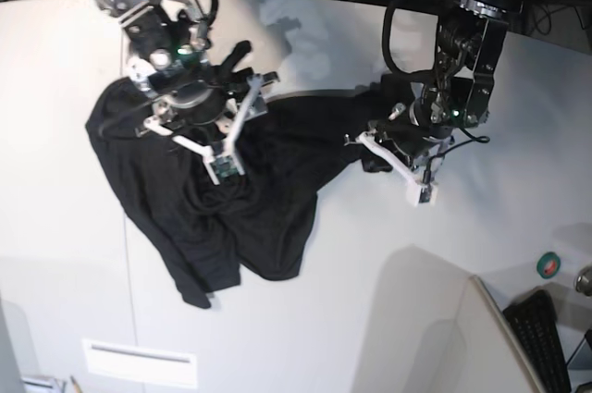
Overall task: Layout the t-shirt on the table in an organized manner, then fold the t-shirt properly
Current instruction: 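Lift the shirt with the right gripper and grasp its other end with the left, then hold the shirt with both grippers, lift and lay it flat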
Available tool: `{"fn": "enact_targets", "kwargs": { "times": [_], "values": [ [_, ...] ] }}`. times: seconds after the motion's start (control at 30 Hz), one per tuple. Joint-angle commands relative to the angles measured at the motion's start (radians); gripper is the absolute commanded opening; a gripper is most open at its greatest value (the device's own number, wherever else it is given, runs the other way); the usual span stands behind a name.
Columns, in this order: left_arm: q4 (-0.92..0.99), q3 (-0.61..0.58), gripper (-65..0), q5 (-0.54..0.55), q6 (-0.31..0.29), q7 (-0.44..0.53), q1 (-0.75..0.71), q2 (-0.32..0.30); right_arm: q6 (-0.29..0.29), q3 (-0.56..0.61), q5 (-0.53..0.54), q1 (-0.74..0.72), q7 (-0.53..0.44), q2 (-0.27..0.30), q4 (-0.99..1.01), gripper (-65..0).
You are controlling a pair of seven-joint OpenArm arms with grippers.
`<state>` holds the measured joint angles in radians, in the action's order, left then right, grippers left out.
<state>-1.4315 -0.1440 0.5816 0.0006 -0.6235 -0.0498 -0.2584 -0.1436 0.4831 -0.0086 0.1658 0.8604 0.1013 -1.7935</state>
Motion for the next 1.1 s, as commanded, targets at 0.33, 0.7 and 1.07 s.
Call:
{"fn": "enact_targets", "kwargs": {
  "times": [0.33,0.7,1.07],
  "values": [
    [0.015,-0.003,-26.0,0.001,0.005,0.015,-0.017,-0.011,-0.009,-0.039,-0.057,-0.096,-0.223,-0.058,0.312,-28.1],
    [0.133,-0.003,-65.0,0.001,0.005,0.014,0.035,-0.012,-0.003,-0.372,-0.058,0.018,-0.352,-0.021,0.116,-65.0],
    [0.189,-0.124,-65.0,-0.001,0.005,0.011,0.512,-0.005,-0.003,-0.386,-0.057,-0.257,-0.333,0.262,0.064,-65.0]
  ]
}}
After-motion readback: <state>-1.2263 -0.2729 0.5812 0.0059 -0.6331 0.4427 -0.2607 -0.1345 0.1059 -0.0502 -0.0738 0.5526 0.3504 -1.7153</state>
